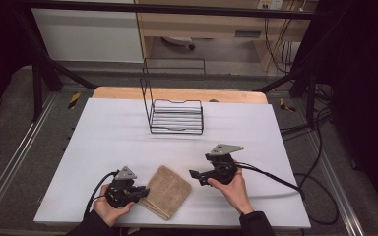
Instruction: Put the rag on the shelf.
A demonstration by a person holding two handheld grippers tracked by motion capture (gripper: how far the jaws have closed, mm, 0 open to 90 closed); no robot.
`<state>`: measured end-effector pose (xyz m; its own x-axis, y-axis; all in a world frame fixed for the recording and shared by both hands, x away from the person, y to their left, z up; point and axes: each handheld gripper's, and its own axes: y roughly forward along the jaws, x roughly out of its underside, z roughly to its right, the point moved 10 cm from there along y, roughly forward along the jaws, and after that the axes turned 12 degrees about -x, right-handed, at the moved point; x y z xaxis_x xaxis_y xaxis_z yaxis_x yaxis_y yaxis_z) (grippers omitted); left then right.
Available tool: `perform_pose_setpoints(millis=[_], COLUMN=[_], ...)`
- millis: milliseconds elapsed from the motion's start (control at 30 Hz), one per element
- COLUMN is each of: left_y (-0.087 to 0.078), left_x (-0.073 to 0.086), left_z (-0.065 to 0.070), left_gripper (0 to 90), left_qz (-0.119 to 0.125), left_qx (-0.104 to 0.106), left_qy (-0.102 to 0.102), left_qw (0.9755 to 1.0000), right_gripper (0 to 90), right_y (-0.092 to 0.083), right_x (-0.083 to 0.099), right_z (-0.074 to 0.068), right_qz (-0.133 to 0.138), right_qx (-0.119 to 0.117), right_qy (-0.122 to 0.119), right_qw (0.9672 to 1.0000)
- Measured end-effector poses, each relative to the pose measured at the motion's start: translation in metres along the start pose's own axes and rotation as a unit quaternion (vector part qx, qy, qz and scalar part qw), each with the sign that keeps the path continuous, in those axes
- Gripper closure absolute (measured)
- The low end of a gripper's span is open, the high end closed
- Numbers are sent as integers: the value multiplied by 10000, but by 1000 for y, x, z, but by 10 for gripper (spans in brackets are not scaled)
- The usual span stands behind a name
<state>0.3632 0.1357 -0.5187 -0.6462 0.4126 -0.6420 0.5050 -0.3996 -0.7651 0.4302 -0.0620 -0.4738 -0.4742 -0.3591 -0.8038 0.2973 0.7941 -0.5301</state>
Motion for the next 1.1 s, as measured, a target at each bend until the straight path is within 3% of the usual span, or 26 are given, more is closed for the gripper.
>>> perform_pose_setpoints(millis=[167, 400, 667, 1100], left_y=[0, 0, -1, -4], left_x=[0, 0, -1, -2], left_z=[0, 1, 1, 1], left_gripper=[812, 814, 834, 848], left_qz=[-1, 8, 46, 27], left_qx=[-34, -79, -128, -126], left_qy=[32, 66, 105, 63], left_qw=[10000, 9999, 9999, 9999], right_gripper=[144, 278, 513, 797], right_y=[25, 57, 90, 102], right_x=[-11, -13, -9, -1], right_z=[-8, -16, -20, -28], right_qz=[-91, -360, -720, -935], right_qx=[-46, -201, -512, -1032], right_qy=[-45, -137, -143, 65], right_qw=[9999, 9991, 9960, 9902])
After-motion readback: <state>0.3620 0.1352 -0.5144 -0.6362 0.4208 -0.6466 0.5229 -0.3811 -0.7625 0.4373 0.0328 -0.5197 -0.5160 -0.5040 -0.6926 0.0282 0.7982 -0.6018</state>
